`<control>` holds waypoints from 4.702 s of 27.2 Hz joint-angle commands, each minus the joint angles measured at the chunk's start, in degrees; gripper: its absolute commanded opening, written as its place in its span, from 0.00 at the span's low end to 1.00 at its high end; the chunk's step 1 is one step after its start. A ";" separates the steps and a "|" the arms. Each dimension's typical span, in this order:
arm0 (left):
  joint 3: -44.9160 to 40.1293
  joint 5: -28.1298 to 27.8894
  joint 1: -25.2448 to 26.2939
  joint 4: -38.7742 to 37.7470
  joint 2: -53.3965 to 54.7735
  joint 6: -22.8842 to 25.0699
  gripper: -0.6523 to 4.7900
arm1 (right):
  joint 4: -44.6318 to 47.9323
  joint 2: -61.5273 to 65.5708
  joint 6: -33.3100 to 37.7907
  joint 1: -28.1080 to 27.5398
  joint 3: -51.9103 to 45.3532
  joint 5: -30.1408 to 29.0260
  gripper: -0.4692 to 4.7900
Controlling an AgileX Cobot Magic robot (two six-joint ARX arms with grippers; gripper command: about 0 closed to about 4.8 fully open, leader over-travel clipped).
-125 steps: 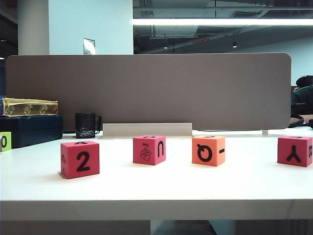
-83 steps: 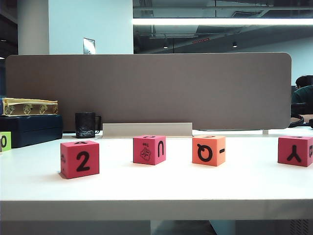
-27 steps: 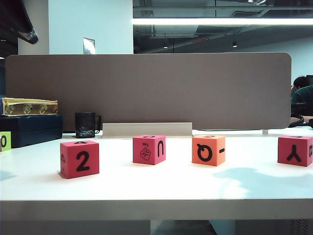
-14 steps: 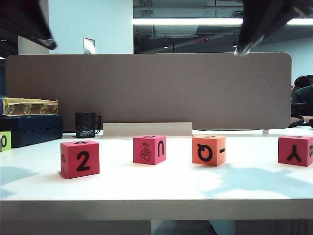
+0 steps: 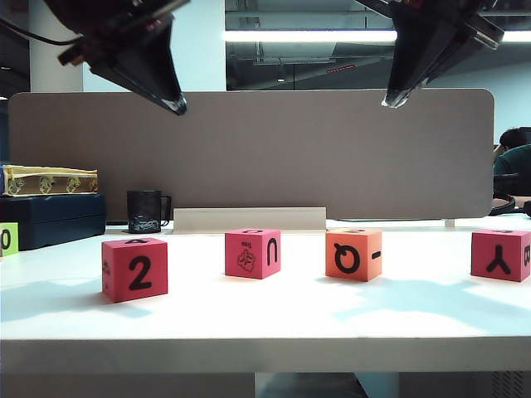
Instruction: Select the appropriate blocks from the scattered letter blocks on the table and arrange them in a row to spell out "2024".
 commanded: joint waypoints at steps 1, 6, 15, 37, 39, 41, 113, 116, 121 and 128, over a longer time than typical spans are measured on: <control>2.10 -0.13 0.00 1.70 2.25 -0.39 0.11 | 1.79 0.70 0.09 -0.02 0.39 1.49 0.08; 3.87 -0.26 0.00 4.11 5.68 -0.37 0.11 | 3.13 3.17 1.55 -0.31 0.39 3.58 0.08; 6.51 -1.84 0.00 7.23 12.20 -2.01 0.11 | 0.42 2.75 1.81 -0.31 1.66 5.81 0.08; 6.60 2.75 -1.81 15.54 25.42 -3.34 0.83 | -3.21 2.10 2.16 0.09 8.98 -3.21 0.08; 6.62 2.34 -2.27 15.96 26.38 -3.32 0.83 | -3.26 2.10 2.16 0.09 8.96 -3.21 0.08; 6.62 1.77 -2.49 16.52 27.28 -3.37 0.83 | -3.23 2.10 2.16 0.09 8.98 -3.21 0.08; 10.80 -2.91 -5.99 7.58 28.89 -7.89 0.66 | -4.09 2.10 2.14 0.09 8.96 -3.21 0.08; 10.78 -4.26 -5.99 7.63 28.92 -7.89 0.67 | -4.33 2.10 2.14 0.09 8.96 -3.21 0.08; 10.80 -4.17 -5.99 8.39 29.24 -8.31 0.79 | -4.61 2.10 2.12 0.09 8.96 -3.21 0.08; 10.80 -2.56 -6.29 9.57 29.24 -12.63 0.82 | -5.42 2.10 2.12 0.09 8.96 -3.21 0.08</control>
